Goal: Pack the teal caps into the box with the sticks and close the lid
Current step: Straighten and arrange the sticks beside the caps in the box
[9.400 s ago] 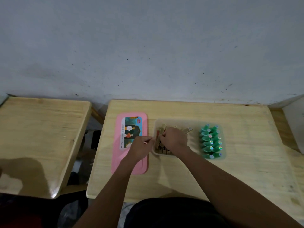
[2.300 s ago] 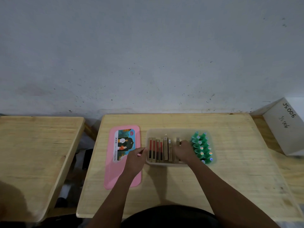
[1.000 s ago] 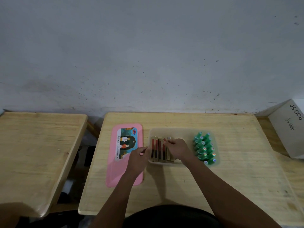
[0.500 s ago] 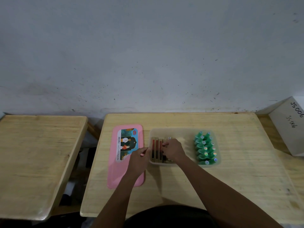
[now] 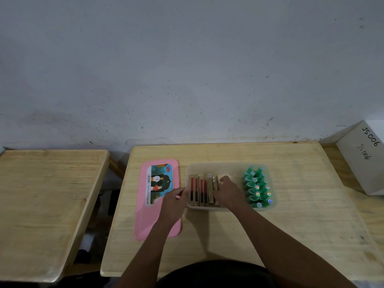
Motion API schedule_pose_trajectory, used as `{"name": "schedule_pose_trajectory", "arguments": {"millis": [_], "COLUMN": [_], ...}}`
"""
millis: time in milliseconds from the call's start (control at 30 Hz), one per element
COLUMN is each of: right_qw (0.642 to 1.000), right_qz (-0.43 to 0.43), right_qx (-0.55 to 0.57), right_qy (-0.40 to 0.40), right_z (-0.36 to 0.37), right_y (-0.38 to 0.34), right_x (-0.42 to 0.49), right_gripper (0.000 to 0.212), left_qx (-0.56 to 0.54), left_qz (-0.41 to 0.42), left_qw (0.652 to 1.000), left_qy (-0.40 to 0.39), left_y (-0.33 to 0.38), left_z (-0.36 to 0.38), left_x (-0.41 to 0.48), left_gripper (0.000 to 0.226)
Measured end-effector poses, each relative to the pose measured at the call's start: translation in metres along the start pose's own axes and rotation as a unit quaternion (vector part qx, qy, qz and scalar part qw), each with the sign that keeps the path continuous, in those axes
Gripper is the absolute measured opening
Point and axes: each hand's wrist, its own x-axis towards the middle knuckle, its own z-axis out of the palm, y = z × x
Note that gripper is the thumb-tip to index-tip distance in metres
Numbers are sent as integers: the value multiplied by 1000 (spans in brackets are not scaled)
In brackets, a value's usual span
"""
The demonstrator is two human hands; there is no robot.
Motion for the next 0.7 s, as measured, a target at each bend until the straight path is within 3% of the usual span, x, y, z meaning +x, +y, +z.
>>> {"name": "schedule_pose_trajectory", "arguments": {"millis": [100,167,367,567,700], "right_qw": [1000,999,996,986,988], "right_qz": [-1,-2,-10,-72,-96], "right_qx": [-30,-33,87,142,113], "right_qy": [7,10,23,41,32], "right_z": [1,0,-8,-13,-15], "right_y": [1,2,3,6,7], "right_x": [0,1,2,-7,-13], "right_gripper": [43,40,41,15,29], "left_qx": [-9,-10,7,11,2], "left_qz": [0,9,10,1,2], "left_qw": [1000,1000,1000,1000,1000], "left_qy": [-6,-8,-4,4,0], "left_y": [3,5,-1,-2,0], "left_z": [-1,-2,-1,0,1], "left_x": [0,-1,0,1,0], "left_gripper": [18,27,20,24,17]}}
